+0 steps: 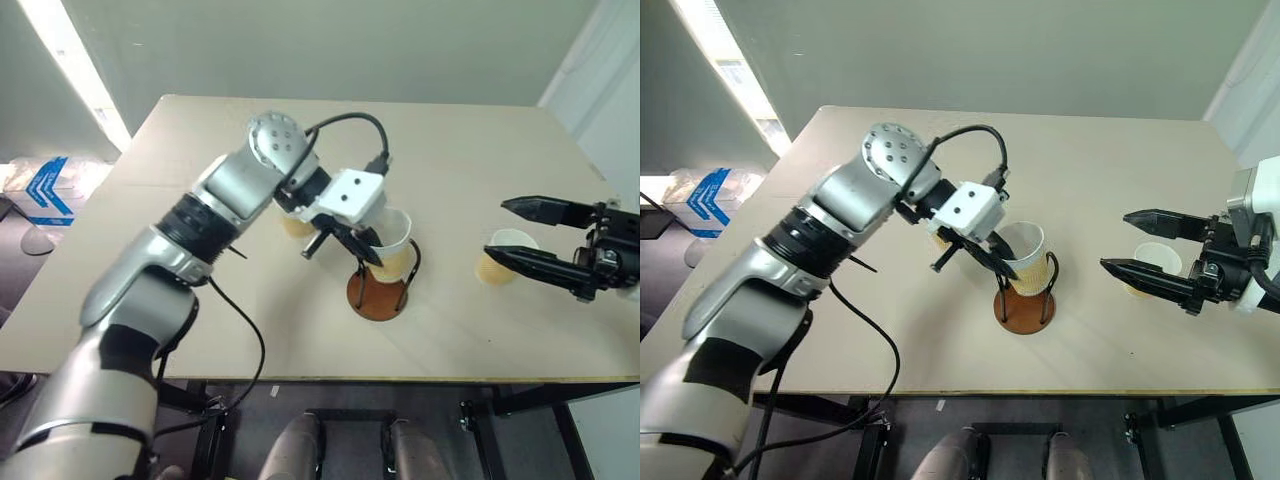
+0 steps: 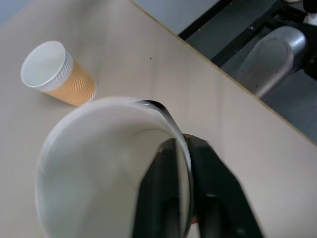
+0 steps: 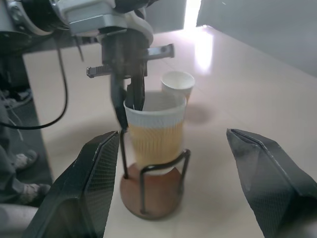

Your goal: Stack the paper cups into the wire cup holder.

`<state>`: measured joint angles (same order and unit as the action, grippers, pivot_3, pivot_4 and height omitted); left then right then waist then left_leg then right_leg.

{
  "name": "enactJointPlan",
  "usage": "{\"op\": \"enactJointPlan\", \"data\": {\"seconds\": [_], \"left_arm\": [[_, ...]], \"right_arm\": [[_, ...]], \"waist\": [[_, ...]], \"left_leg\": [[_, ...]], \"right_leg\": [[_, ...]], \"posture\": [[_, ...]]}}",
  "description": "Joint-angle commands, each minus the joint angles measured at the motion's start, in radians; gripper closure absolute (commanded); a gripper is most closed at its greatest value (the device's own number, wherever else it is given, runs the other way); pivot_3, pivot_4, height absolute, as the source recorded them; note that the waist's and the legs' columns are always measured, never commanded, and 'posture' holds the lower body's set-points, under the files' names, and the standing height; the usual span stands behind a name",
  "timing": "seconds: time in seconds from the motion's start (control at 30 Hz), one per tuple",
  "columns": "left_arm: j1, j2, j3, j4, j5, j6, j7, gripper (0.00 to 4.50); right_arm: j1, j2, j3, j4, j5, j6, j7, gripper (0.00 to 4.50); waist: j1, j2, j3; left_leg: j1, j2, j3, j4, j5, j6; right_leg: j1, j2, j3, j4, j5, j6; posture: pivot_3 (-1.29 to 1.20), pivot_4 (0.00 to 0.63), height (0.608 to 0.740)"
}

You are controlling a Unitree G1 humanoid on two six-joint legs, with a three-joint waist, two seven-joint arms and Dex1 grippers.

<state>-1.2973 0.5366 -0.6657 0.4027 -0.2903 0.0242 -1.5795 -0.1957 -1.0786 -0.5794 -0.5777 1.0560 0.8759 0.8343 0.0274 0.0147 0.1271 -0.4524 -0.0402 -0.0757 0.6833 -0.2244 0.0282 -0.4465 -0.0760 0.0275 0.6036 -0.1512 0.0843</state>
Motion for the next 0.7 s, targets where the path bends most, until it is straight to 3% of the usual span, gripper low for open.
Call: {"op": "enactJointPlan", "data": {"seconds": [0.03,0.2,0.3,0.5,0.7], "left_arm": [[-0.003,-0.016,0.077,0.001,0.024,-0.001,-0.033,2.65],[0.014,-0.034,0.128,-0.001,0.052,0.004,-0.022,1.01],[0.022,-0.03,0.207,-0.017,0.024,0.046,0.014,0.05],[0.081,0.013,0.451,-0.069,-0.086,0.239,0.166,0.02],[0.274,0.105,0.567,-0.251,-0.117,0.4,0.276,0.02]], "right_arm": [[-0.021,-0.023,-0.004,0.011,-0.015,-0.014,-0.012,0.85],[-0.035,-0.027,0.011,0.026,-0.046,-0.025,-0.016,0.85],[-0.056,-0.045,0.072,0.057,-0.16,-0.057,-0.054,0.85],[-0.087,-0.108,0.187,0.142,-0.325,-0.09,-0.057,0.85],[-0.056,-0.231,0.385,0.262,-0.592,-0.257,0.052,0.85]], "waist": [[0.0,0.0,0.0],[0.0,0.0,0.0],[0.0,0.0,0.0],[-0.001,0.002,-0.001],[-0.004,0.004,-0.002]], "left_leg": [[0.0,0.0,0.0,0.0,0.0,0.0],[0.0,0.0,0.001,-0.001,0.0,0.0],[0.0,0.0,0.001,0.0,0.0,0.0],[0.001,0.001,0.002,-0.001,0.0,0.0],[0.002,0.001,0.002,-0.001,0.0,0.0]], "right_leg": [[0.0,0.0,0.0,0.0,0.0,0.0],[0.0,0.0,0.0,0.0,0.0,0.001],[0.0,0.0,0.0,0.0,0.0,0.001],[-0.001,0.0,0.0,0.0,0.001,0.002],[-0.001,0.0,0.001,0.001,0.001,0.002]], "posture": [[0.0,0.15,0.74],[0.0,0.15,0.74],[0.0,0.15,0.74],[0.0,0.15,0.74],[0.0,0.15,0.74]]}}
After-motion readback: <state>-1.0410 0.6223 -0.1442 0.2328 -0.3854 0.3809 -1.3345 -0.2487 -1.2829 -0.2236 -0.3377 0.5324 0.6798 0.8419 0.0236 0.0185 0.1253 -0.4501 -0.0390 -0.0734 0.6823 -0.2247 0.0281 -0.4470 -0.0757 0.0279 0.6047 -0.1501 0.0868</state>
